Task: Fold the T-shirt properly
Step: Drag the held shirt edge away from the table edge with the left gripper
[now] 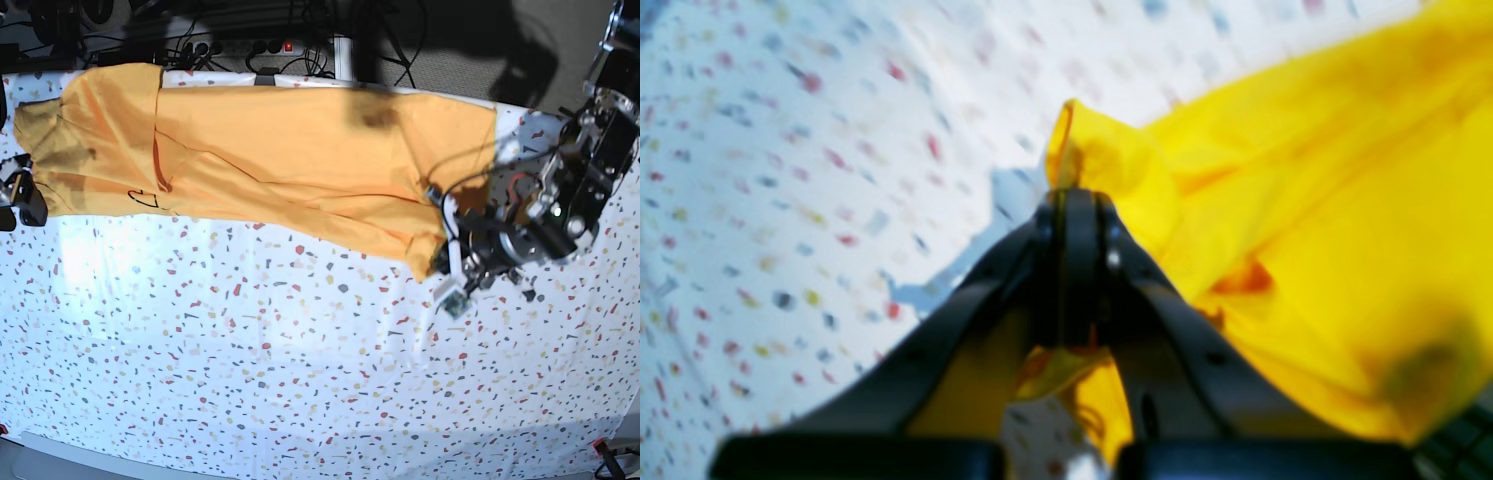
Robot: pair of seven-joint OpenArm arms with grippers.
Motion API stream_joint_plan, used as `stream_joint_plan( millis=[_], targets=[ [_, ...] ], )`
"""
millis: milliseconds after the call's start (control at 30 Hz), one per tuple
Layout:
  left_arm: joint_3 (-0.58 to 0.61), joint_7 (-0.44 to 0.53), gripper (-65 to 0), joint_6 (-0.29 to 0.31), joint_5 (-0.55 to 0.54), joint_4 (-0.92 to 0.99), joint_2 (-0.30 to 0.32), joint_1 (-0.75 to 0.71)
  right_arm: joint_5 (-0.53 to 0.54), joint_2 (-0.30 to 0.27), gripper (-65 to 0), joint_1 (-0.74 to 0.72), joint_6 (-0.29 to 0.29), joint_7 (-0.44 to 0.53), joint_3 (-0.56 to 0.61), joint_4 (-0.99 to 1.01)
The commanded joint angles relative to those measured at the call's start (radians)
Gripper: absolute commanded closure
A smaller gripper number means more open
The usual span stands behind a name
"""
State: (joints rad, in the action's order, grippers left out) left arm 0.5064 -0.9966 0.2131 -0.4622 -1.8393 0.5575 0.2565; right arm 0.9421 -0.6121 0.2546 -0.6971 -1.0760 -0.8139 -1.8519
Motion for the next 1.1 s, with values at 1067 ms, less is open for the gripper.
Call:
stream_joint_plan(
  millis=[1067],
  targets=[
    [-0.010, 0.047, 0.0, -0.207, 0.507, -0.246, 0.125, -0.341, 0.005, -0.028, -34.7, -0.008, -0.001, 0.011, -0.011, -0.011]
  ],
)
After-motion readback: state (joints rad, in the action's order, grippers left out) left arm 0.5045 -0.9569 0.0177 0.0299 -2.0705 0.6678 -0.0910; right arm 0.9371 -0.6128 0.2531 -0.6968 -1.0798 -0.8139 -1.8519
